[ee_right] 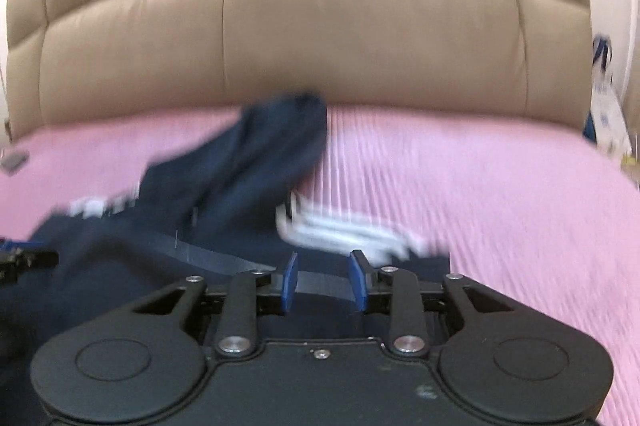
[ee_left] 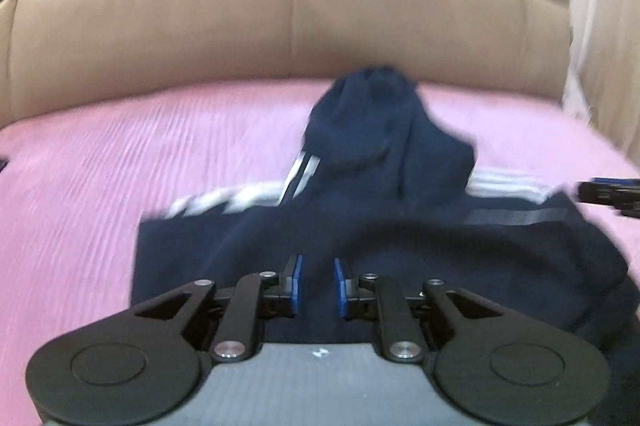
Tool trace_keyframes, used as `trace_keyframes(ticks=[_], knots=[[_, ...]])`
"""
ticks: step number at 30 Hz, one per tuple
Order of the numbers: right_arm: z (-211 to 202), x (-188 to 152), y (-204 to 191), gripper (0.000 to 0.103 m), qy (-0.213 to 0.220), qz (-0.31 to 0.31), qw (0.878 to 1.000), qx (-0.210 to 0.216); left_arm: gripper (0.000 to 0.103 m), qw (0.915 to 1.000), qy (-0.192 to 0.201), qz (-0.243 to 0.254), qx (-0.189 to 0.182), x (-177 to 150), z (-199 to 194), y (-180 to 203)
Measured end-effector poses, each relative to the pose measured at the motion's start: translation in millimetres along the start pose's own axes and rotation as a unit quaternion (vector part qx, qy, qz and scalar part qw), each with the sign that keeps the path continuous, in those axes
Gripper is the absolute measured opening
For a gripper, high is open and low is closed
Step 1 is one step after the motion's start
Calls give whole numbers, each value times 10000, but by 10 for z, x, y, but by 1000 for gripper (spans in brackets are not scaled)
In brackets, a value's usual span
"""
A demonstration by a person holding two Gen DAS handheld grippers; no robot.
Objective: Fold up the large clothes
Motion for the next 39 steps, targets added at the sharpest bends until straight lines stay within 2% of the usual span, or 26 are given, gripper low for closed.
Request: trace_keyframes(ticks=[3, 6, 8, 9, 10, 11, 12, 14, 15, 17, 18, 20, 22, 24, 28, 31, 34, 36, 38, 39], knots=[[318, 16, 36, 36, 196, 82, 9995, -254, 20, 9998, 131, 141, 20, 194, 229, 88], [685, -103, 184, 36, 101, 13, 9980, -619, 20, 9994, -303, 42, 146, 149, 705, 60], [838, -227, 372, 36, -199, 340, 9969, -682, 20, 9981, -545, 96, 261, -4, 952, 39], [931, -324, 468, 36, -423, 620, 9951, -646, 19, 9990, -312, 146, 275, -47, 939, 48], [903, -370, 505, 36, -277, 752, 9951, -586, 18, 9988, -306, 217, 308, -36, 926, 74], [867, -388, 500, 44, -173, 747, 9951, -622, 19, 9987, -314, 250, 321, -6, 912, 96], [861, -406, 468, 60, -152, 668, 9952, -696, 19, 9992, -276, 196, 196, 61, 874, 107], [851, -450, 369, 73, 11, 424, 9951, -894, 20, 9999, -24, 16, -152, 273, 809, 113], [851, -461, 330, 78, 40, 327, 9955, -892, 21, 9997, 145, 14, -212, 421, 800, 132], [885, -450, 393, 78, -65, 450, 9970, -630, 23, 9983, 504, 175, -217, 846, 907, 205], [906, -458, 460, 80, -103, 625, 9969, -474, 27, 9974, 610, 299, -241, 1070, 1039, 248], [892, -471, 508, 81, -123, 740, 9966, -341, 30, 9963, 665, 501, -194, 1442, 1396, 309], [898, -478, 470, 82, -89, 626, 9973, -383, 30, 9978, 415, 488, -144, 1786, 1874, 300], [924, -481, 469, 84, -76, 621, 9974, -356, 30, 9996, 89, 246, -132, 2021, 2303, 213], [955, -477, 493, 86, -98, 656, 9974, -264, 30, 9991, -431, -7, 28, 2152, 2827, 95], [946, -480, 495, 87, -80, 646, 9975, -259, 30, 9980, -591, -21, -207, 2145, 2976, 61], [943, -476, 497, 87, -79, 640, 9976, -259, 31, 9974, -395, -135, -585, 2162, 2939, 48], [948, -475, 494, 87, -91, 638, 9976, -258, 40, 9962, -335, -227, -767, 2164, 2894, 26], [951, -472, 490, 87, -96, 628, 9976, -265, 41, 9963, -381, -213, -741, 2158, 2915, 17], [952, -472, 491, 87, -97, 627, 9976, -265, 40, 9971, -527, -69, -541, 2154, 2989, 45]])
Point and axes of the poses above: each gripper's, at about its wrist camera, not at the fingertips, and z roughly the way its jaws point, y to its right, x to its top, the point moved 2 cm from there along z, roughly the way its jaws point, and after that the axes turned 6 degrees about z, right-handed, at the moved point
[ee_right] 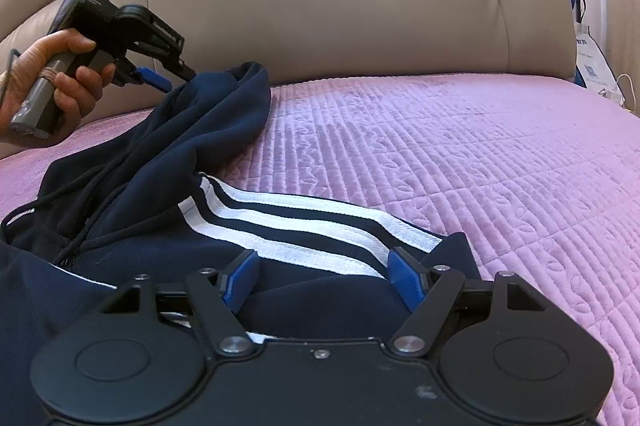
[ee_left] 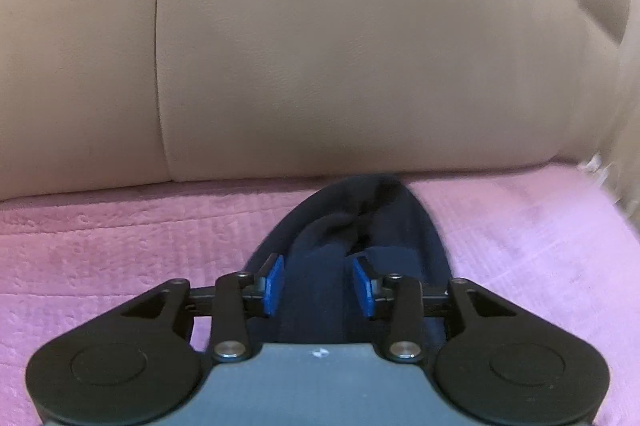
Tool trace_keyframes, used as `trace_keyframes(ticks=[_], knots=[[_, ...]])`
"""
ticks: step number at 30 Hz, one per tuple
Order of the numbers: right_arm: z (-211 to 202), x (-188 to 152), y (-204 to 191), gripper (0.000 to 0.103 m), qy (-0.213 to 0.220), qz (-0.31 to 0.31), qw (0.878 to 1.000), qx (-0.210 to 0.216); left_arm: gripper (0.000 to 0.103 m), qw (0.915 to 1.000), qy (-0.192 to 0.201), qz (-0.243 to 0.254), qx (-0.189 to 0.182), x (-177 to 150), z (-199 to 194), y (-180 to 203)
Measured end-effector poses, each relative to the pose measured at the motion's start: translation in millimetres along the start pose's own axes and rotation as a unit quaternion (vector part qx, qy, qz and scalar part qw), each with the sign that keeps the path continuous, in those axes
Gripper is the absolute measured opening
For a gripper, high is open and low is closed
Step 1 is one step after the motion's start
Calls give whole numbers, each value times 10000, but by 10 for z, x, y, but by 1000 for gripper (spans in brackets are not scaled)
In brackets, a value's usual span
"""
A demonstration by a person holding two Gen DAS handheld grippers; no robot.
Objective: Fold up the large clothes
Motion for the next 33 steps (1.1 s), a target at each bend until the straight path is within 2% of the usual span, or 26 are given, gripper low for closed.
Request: trace_keyframes(ticks=[1, 2, 3, 4, 5, 6, 8, 11, 15, 17, 19, 21, 23, 25, 26, 28, 30, 31, 33], knots=[[1, 1, 0, 87, -1, -1, 10000, 0, 39, 9993, -211, 166, 276, -5, 106, 31], [0, 1, -1, 87, 1, 3, 10000, 1, 34, 9982, -342, 289, 389, 6, 188, 64], [-3, -1, -1, 87, 6, -2, 10000, 0, 17, 9969, -500, 432, 424, -18, 274, 101], [-2, -5, -4, 88, 12, -17, 10000, -3, 14, 9961, -592, 506, 406, -20, 335, 132], [0, -6, -3, 88, 15, -17, 10000, 1, 13, 9960, -535, 574, 429, -30, 344, 158], [-3, -5, 1, 88, 18, -12, 10000, 7, 12, 9963, -300, 644, 478, -39, 260, 198], [-5, -4, 2, 88, 21, -8, 10000, 10, 11, 9985, 237, 426, 267, -47, -3, 184], [-6, -7, -6, 88, 41, -33, 10000, -6, 11, 9937, 1087, -54, -264, -88, -713, 47], [-15, -3, -6, 88, 62, -37, 10000, -1, 11, 9715, 2077, -261, -1114, -397, -1944, -47], [-24, 6, -1, 88, 60, -32, 10000, 6, 11, 9602, 2324, -233, -1530, -713, -2499, -6], [-29, 30, 1, 88, 7, 0, 10000, 17, 11, 9531, 2406, -198, -1827, -1072, -2946, 59], [-42, 64, 11, 88, -82, 40, 9999, 58, 12, 9482, 2395, -234, -2074, -1496, -3378, 124], [-118, 115, 16, 87, -218, 81, 9997, 70, 12, 9484, 2257, -299, -2206, -1931, -3736, 210], [-353, 167, 21, 85, -402, 108, 9990, 191, 14, 9585, 1995, -229, -2022, -2496, -4066, 308], [-587, 173, 62, 85, -401, 296, 9979, 409, 17, 9641, 1761, -164, -1982, -2744, -4130, 335], [-1056, 153, 130, 85, -345, 596, 9944, 799, 18, 9824, 855, -101, -1660, -3393, -4193, 406], [-1481, 102, 145, 86, -309, 674, 9913, 1085, 18, 9894, 180, -220, -1422, -3903, -4206, 417], [-1646, 72, 112, 86, -377, 637, 9898, 1219, 18, 9905, -1, -345, -1331, -4079, -4220, 410], [-1844, 32, -18, 86, -600, 582, 9856, 1471, 18, 9908, 9, -659, -1179, -4267, -4257, 341]])
Point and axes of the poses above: each gripper's, at about its wrist camera, not at the fingertips, and z roughly the way its jaws point, y to its right, x to its top, the point moved 2 cm from there along z, roughly the way its jaws point, and after that the axes turned 6 degrees about z, right-handed, at the moved point
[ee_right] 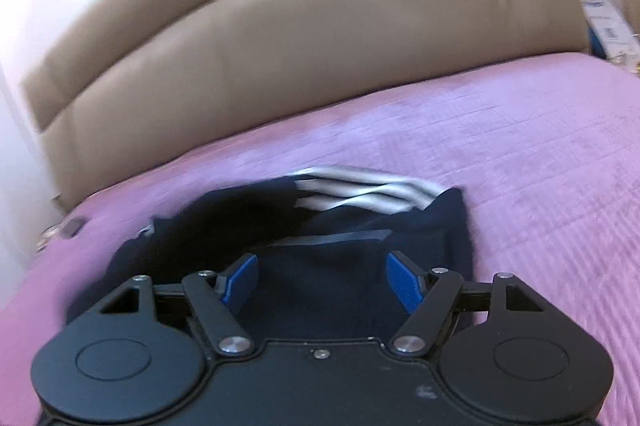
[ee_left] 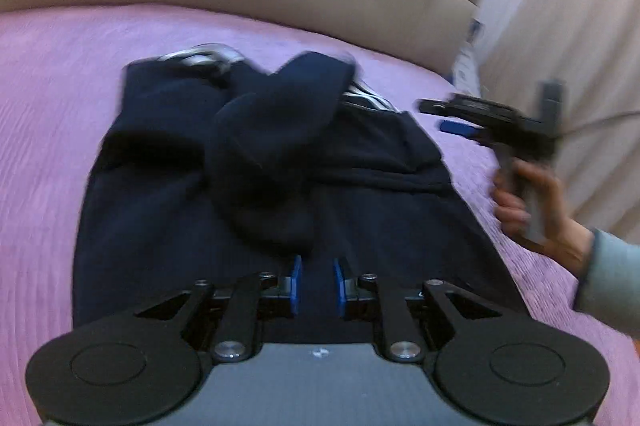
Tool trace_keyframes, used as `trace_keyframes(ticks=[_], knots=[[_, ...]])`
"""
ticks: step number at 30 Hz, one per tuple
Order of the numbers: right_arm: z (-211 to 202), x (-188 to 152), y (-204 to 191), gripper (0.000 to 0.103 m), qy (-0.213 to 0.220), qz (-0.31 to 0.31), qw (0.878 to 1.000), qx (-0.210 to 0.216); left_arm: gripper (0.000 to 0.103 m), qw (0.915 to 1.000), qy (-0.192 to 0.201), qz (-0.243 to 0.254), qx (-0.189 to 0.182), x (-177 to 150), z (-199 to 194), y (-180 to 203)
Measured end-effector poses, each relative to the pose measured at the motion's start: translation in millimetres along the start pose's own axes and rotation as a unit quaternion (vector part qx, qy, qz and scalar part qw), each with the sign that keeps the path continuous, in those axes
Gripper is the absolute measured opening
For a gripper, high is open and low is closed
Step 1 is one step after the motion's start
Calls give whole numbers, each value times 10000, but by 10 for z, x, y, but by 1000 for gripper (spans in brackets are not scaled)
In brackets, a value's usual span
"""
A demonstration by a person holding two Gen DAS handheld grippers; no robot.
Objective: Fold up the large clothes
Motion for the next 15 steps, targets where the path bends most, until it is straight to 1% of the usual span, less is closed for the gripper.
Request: trace_keyframes(ticks=[2, 5, 6, 7, 8, 9, 10, 11, 12, 15], knots=[[-57, -46, -222, 86, -275, -4, 9992, 289, 18, 9985, 340, -401, 133, 26, -20, -128], [-24, -76, -515, 88, -652, 250, 9953, 674, 18, 9922, 716, -993, 254, 246, 93, -286], [26, -90, -566, 91, -764, 459, 9933, 730, 18, 9897, 819, -1130, 311, 306, 99, -335], [112, -100, -576, 94, -903, 801, 9898, 755, 18, 9880, 909, -1212, 307, 372, 103, -349], [222, -135, -557, 96, -1083, 1227, 9836, 760, 18, 9865, 989, -1278, 248, 417, 96, -337], [329, -170, -532, 96, -1260, 1589, 9762, 768, 18, 9863, 1020, -1284, 176, 469, 96, -288], [468, -226, -489, 96, -1451, 2065, 9645, 782, 18, 9869, 1026, -1237, 118, 472, 97, -248], [584, -269, -436, 96, -1534, 2480, 9531, 809, 20, 9886, 1000, -1120, 97, 492, 85, -202], [647, -319, -408, 97, -1561, 2824, 9420, 927, 21, 9902, 955, -1015, 115, 496, 92, -178], [900, -454, -414, 97, -1725, 3725, 8985, 1556, 21, 9935, 751, -829, 203, 476, 120, -143]])
Point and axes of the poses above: each gripper's, at about its wrist camera, not at the fingertips, and z roughly the way its jaws point, y to its right, x to its top, the point moved 2 cm from there along z, roughly the way its jaws point, and after that the axes turned 6 degrees about z, right-handed, at the moved point
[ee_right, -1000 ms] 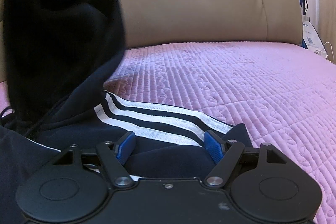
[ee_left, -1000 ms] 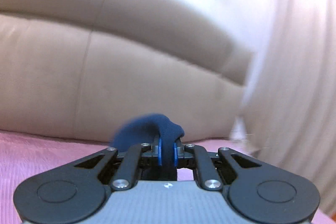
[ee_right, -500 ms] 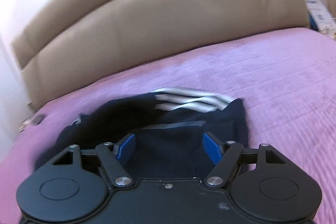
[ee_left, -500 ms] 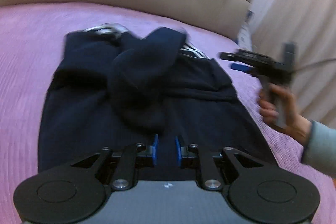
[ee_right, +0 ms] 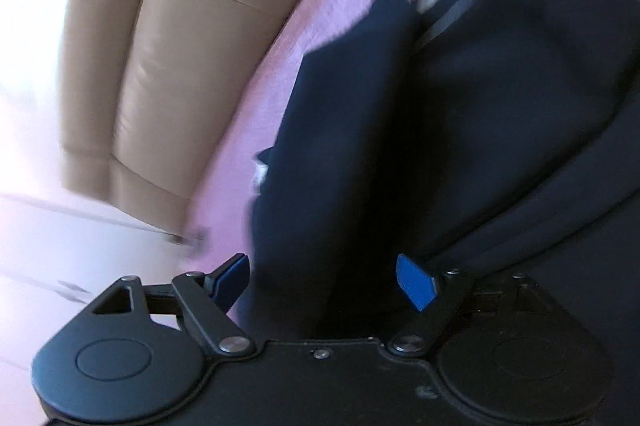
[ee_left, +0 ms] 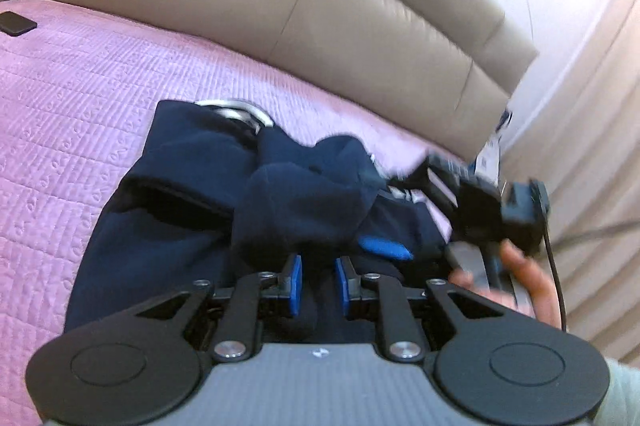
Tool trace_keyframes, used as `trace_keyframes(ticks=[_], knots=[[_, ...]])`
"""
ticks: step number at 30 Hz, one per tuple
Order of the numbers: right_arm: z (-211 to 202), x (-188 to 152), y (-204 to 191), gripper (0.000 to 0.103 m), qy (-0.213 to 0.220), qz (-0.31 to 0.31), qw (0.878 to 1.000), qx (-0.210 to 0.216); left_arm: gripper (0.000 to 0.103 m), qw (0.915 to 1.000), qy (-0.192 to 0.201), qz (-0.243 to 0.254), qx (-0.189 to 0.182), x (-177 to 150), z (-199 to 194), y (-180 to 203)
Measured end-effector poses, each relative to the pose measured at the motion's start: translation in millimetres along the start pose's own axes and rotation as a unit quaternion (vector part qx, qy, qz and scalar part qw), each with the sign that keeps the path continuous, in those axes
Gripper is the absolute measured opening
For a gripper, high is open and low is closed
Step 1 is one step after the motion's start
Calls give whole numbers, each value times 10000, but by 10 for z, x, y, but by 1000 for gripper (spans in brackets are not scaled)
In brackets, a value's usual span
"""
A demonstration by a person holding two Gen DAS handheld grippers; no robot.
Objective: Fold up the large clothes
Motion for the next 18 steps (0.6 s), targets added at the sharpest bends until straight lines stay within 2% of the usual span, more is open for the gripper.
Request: trace_keyframes(ticks=[1, 2, 3, 4, 5, 9, 11, 13, 15, 16, 17, 18], knots=[[74, -25, 7, 96, -70, 165, 9997, 143, 21, 10000, -28, -2, 10, -16, -37, 8], [121, -55, -25, 85, -99, 145, 9998, 134, 21, 10000, -58, -46, -7, -53, -29, -9], [150, -78, -83, 47, -100, -23, 9999, 17, 21, 9999, -82, -123, -41, -79, -45, -22], [144, -98, -179, 26, -87, -312, 9993, -172, 21, 9998, -90, -194, -55, -108, -85, -19], [82, -115, -295, 18, -33, -624, 9976, -281, 21, 9996, -100, -265, -57, -120, -75, -37], [-784, -154, -769, 16, 404, -1717, 9843, 74, 20, 9997, -91, -219, -32, -105, -62, -24], [-1252, -126, -775, 16, 557, -1993, 9784, -20, 20, 9998, -20, -214, -59, -67, -62, -5], [-1596, -40, -548, 20, 572, -2024, 9760, -568, 20, 9994, 27, -331, -95, -46, -16, -23], [-1699, 91, -111, 48, 382, -1764, 9733, -1421, 21, 9989, -14, -457, -135, -46, 94, -48], [-1691, 156, 158, 52, 289, -1568, 9672, -1978, 22, 9987, -63, -493, -135, -48, 164, -48], [-1648, 196, 356, 52, 184, -1458, 9614, -2327, 27, 9984, -124, -529, -151, -56, 259, -52], [-1630, 249, 520, 58, 101, -1354, 9610, -2409, 34, 9978, -212, -597, -202, -72, 384, -58]])
Point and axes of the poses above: each gripper's, at about its wrist camera, not at the fingertips, and z roughly the way its jaws point, y to its right, x to its top, the point moved 2 cm from there along z, roughly the way its jaws point, and after that the axes turned 6 degrees about z, right-handed, at the moved point
